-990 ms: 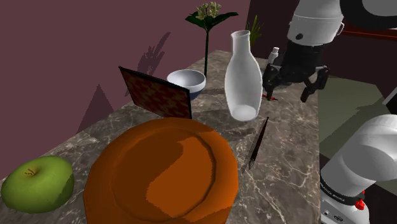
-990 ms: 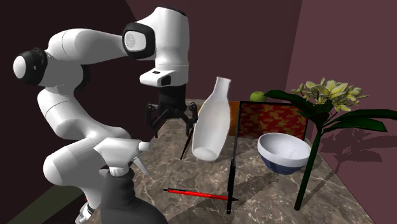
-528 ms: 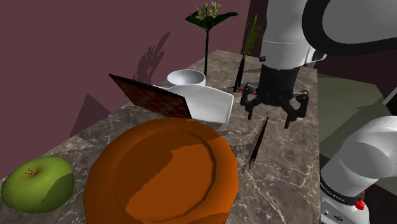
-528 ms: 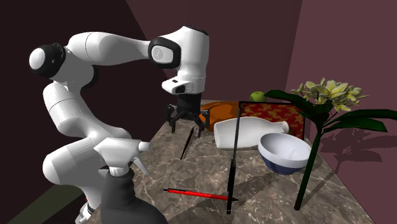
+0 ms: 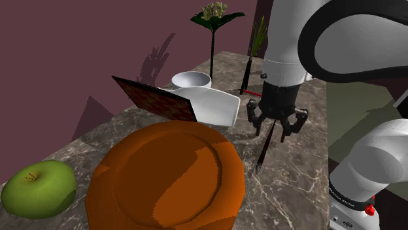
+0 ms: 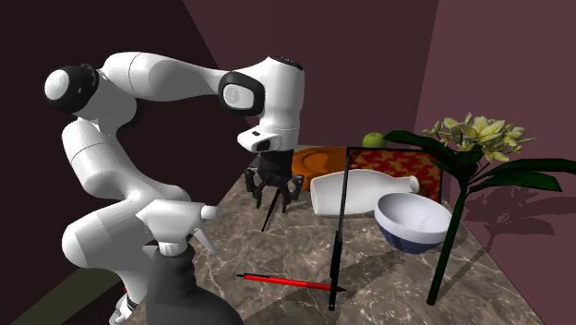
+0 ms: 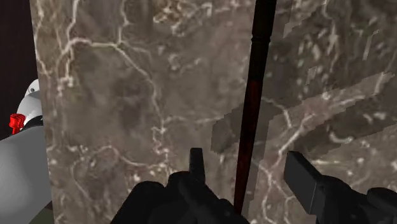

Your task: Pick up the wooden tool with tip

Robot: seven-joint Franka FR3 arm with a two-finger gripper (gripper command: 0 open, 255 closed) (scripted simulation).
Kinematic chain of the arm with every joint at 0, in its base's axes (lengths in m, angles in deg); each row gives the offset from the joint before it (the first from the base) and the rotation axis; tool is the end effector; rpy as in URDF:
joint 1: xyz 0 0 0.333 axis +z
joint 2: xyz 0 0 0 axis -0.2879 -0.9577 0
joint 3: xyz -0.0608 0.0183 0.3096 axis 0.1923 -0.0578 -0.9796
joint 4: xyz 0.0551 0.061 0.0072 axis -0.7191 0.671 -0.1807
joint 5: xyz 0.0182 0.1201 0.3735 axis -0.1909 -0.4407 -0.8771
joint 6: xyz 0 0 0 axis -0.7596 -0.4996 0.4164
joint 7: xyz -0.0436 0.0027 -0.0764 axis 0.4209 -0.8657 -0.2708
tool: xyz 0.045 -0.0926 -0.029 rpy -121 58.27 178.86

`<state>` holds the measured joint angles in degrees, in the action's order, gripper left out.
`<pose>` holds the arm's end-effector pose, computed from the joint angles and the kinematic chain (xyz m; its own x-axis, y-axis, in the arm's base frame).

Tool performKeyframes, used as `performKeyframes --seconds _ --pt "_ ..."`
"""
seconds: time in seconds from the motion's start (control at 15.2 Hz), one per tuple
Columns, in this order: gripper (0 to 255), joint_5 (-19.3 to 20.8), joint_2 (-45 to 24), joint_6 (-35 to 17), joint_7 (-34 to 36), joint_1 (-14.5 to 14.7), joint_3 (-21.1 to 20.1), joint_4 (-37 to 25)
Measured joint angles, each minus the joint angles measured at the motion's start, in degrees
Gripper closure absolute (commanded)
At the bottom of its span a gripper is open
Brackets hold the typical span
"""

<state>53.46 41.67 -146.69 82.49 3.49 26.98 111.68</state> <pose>0.2578 0.2000 0.4899 0.3029 -0.9529 -0.0128 -0.9461 -0.3023 0.1160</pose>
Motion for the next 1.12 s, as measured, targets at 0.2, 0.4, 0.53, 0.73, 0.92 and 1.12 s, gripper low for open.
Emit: performKeyframes --seconds 0.2,0.4,0.53,0.73,0.92,1.12 --pt "255 -0.1 0.0 -0.2 0.0 0.0 0.0 0.1" --pt "255 -0.1 0.0 -0.2 0.0 0.0 0.0 0.1" --pt "255 0.0 0.0 -0.2 0.0 0.0 0.0 0.0" --pt "255 0.3 0.0 0.7 0.1 -0.1 0.4 -0.8" --pt "255 1.1 -0.4 2.4 0.2 -0.4 1.2 -2.8" --pt "255 2.1 -0.7 4.5 0.4 -0.8 2.3 -5.1"
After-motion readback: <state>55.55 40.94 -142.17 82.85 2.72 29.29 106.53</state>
